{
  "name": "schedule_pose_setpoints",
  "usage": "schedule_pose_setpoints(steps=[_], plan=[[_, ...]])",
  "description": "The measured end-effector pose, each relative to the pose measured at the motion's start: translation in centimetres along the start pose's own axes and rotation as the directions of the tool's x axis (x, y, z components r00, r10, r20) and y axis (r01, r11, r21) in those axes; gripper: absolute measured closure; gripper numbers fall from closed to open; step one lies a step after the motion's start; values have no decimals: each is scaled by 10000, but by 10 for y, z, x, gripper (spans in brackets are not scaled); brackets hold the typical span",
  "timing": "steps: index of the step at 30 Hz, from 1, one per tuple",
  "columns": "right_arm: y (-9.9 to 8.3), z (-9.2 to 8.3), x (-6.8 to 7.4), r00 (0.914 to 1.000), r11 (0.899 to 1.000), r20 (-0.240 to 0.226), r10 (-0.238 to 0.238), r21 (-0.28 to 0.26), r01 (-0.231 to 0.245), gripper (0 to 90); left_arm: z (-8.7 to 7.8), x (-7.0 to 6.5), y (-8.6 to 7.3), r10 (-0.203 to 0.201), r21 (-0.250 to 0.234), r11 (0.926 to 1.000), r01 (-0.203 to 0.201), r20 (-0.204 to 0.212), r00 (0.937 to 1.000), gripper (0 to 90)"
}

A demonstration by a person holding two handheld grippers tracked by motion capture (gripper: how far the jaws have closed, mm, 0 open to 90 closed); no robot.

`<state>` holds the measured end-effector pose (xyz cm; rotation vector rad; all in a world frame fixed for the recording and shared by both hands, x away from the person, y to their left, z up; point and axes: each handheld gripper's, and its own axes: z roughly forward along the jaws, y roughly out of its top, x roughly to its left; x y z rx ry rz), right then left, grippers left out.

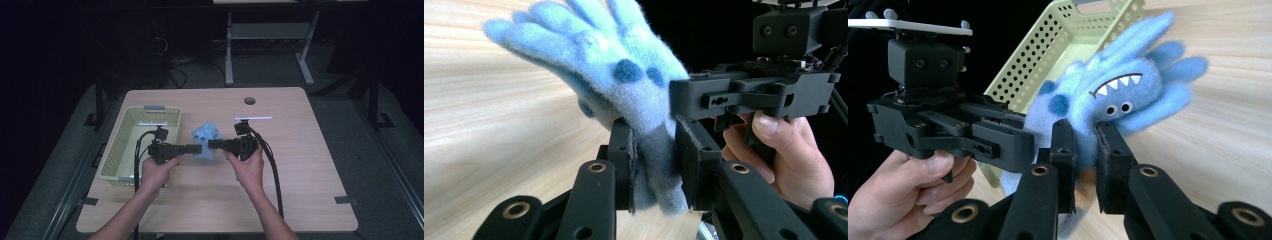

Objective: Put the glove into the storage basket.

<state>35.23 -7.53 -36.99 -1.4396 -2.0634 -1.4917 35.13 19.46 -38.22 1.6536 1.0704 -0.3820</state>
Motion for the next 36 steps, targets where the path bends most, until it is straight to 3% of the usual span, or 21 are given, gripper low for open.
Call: schedule_pose_setpoints(steps=[15,24,36], plan=[[19,20,23,9982,9981,-171,-569,222,573,803,-31,4,8,-14,-359,9994,10,-120,9999,703],[27,34,31,9972,9975,-365,-655,223,664,802,-47,7,15,327,-338,9988,-343,-470,9984,706],[35,56,44,9951,9952,-496,-855,441,877,803,-71,19,15,92,-528,9985,-121,-560,9984,712]])
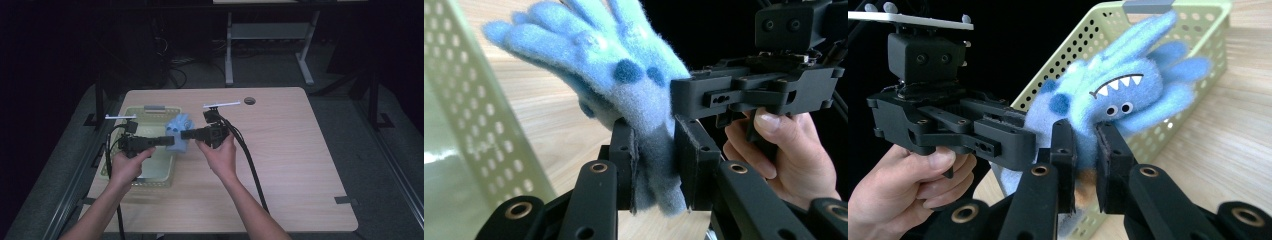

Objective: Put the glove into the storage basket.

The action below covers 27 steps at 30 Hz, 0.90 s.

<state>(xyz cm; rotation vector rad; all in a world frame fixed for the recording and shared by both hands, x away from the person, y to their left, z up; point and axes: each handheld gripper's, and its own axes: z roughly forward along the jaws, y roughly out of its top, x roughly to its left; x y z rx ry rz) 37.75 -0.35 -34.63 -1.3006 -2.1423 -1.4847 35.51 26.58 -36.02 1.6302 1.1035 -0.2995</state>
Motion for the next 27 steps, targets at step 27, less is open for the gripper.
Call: schedule_pose_setpoints(steps=[27], plan=[[5,58,8,9959,9988,-850,321,396,-288,803,-41,33,-6,-577,-77,9983,575,-332,9978,718]])
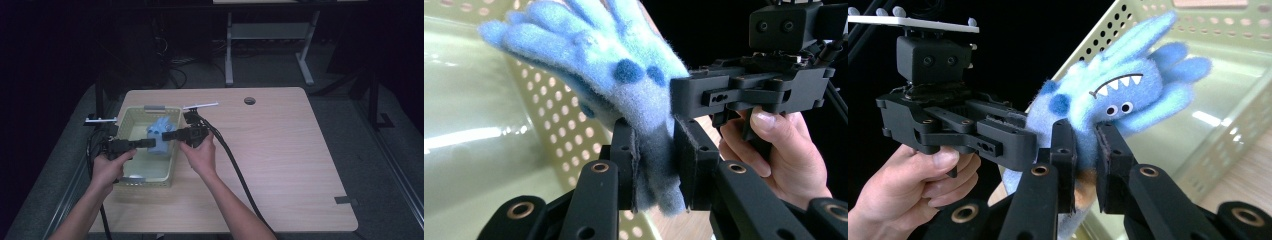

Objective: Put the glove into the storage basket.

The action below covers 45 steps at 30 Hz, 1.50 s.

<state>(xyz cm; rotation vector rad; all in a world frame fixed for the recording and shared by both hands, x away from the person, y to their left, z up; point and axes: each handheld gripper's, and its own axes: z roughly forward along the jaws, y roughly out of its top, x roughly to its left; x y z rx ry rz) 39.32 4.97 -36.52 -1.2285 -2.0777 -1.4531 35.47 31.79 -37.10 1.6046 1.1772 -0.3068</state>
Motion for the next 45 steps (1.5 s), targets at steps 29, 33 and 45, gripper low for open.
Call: schedule_pose_setpoints(steps=[29,33,45], plan=[[-4,50,-20,9965,9951,-382,746,679,-719,795,-14,34,-5,-664,362,9969,693,-779,9947,723],[-6,56,-22,9969,9939,-191,768,813,-750,793,-12,38,-7,-732,574,9952,794,-1029,9920,723],[-9,65,-26,9952,9897,-31,979,1055,-970,771,-13,43,-6,-991,803,9906,1108,-1376,9855,728]])
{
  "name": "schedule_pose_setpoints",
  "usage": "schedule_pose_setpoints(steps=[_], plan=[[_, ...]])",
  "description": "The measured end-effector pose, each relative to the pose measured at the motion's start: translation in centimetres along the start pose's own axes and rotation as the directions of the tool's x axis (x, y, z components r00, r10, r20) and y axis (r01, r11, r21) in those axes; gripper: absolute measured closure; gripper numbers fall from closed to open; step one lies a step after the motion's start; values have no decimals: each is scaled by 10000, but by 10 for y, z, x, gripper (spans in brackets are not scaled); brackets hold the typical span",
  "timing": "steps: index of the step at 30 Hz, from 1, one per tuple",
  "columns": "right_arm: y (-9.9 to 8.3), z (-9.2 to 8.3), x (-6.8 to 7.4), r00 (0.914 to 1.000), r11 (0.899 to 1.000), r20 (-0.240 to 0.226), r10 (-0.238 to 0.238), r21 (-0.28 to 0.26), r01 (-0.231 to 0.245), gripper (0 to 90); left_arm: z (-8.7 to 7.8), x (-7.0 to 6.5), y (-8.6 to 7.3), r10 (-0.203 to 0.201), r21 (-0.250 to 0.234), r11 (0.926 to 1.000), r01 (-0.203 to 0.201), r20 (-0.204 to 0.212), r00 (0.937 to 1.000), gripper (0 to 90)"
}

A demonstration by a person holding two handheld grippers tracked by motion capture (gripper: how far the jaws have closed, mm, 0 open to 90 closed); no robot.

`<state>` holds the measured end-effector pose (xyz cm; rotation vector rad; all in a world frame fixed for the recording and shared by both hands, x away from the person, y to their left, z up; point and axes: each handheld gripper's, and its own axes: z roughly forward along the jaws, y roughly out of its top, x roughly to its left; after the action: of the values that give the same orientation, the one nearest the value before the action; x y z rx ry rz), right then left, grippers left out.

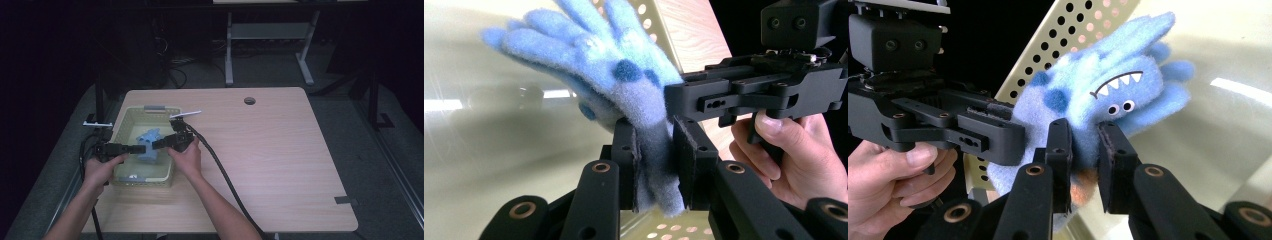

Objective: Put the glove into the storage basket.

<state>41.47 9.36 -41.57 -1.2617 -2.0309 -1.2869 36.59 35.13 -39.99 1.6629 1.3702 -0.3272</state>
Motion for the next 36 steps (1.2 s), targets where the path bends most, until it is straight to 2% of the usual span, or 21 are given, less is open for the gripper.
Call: schedule_pose_setpoints(steps=[8,12,15,18,19,20,21,22,23,28,31,32,34,35,36], plan=[[1,-1,-1,9996,9999,233,-128,38,127,767,3,0,0,-44,1,10000,44,-320,9995,740],[1,-3,-1,9989,9998,423,-193,63,190,757,3,1,0,-76,57,10000,80,-678,9977,740],[2,-11,0,9980,9997,610,-187,-117,194,756,5,5,0,-64,327,9994,106,-1255,9921,739],[2,-16,1,9979,9995,598,-237,-200,250,750,11,8,1,123,846,9964,28,-1781,9839,737],[1,-20,2,9979,9992,580,-300,-251,315,746,13,9,1,105,1116,9937,99,-1815,9833,729],[1,-20,2,9979,9992,580,-300,-251,315,746,14,8,2,193,1218,9925,50,-1973,9802,729],[1,-21,2,9978,9991,574,-335,-252,350,743,14,7,4,479,1358,9906,-168,-2289,9723,727],[0,-25,3,9973,9985,582,-438,-287,456,742,15,5,5,549,1512,9884,-162,-2556,9652,724],[0,-25,3,9973,9985,582,-438,-287,456,742,16,6,6,688,1693,9853,-238,-2652,9617,724],[-2,-33,4,9979,9978,424,-488,-423,506,742,22,7,7,869,2200,9754,-129,-3303,9399,709],[-3,-39,5,9980,9973,365,-519,-504,537,739,25,4,8,1078,2223,9747,-231,-3773,9198,690],[-5,-43,4,9989,9973,155,-442,-581,450,738,25,3,8,1229,2266,9734,-353,-3858,9143,676],[-6,-45,4,9993,9974,72,-373,-613,377,739,24,3,9,1320,2265,9731,-414,-4017,9062,667],[-7,-47,5,9990,9970,92,-440,-638,445,739,23,2,10,1426,2304,9719,-474,-4167,8978,638],[-7,-47,5,9990,9970,92,-440,-638,445,739,23,2,10,1426,2304,9719,-474,-4167,8978,630]])
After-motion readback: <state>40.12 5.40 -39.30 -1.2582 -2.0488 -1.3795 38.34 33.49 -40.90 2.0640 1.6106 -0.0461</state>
